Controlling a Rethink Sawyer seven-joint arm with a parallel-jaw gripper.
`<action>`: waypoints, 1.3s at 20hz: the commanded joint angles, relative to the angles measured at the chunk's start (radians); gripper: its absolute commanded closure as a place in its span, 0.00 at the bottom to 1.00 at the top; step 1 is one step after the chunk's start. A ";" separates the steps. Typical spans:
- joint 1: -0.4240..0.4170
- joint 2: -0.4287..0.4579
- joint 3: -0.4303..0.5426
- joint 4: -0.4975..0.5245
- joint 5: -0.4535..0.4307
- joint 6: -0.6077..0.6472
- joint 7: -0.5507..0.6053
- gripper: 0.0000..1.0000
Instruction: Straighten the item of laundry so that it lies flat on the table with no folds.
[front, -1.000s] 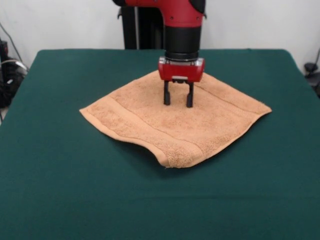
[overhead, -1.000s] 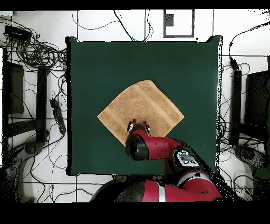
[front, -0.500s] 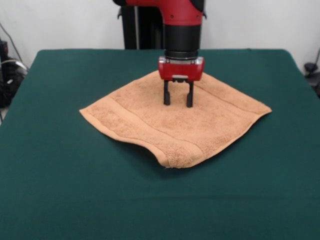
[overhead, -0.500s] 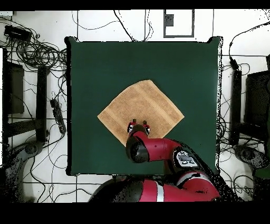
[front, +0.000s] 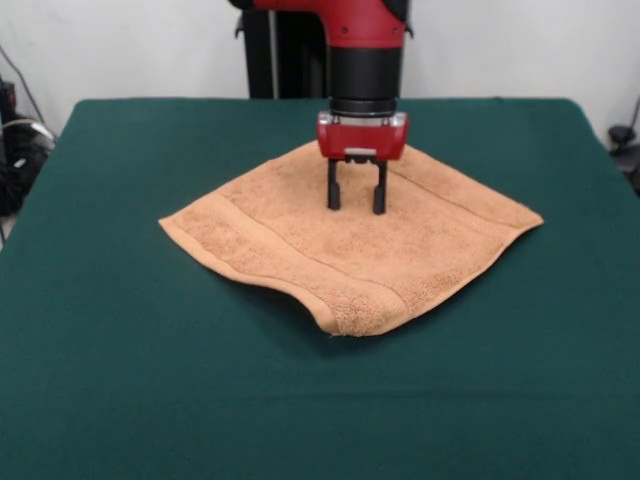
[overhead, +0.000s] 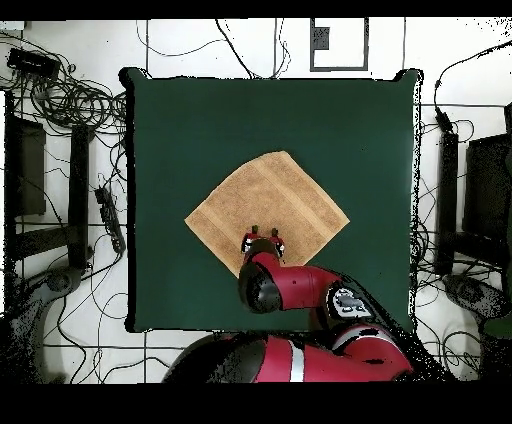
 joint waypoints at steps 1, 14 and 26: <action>0.034 0.186 0.043 0.020 0.036 0.031 0.159 0.00; 0.051 0.081 0.015 0.200 0.057 0.053 0.176 0.00; 0.056 0.005 0.006 0.294 0.088 0.084 0.175 0.00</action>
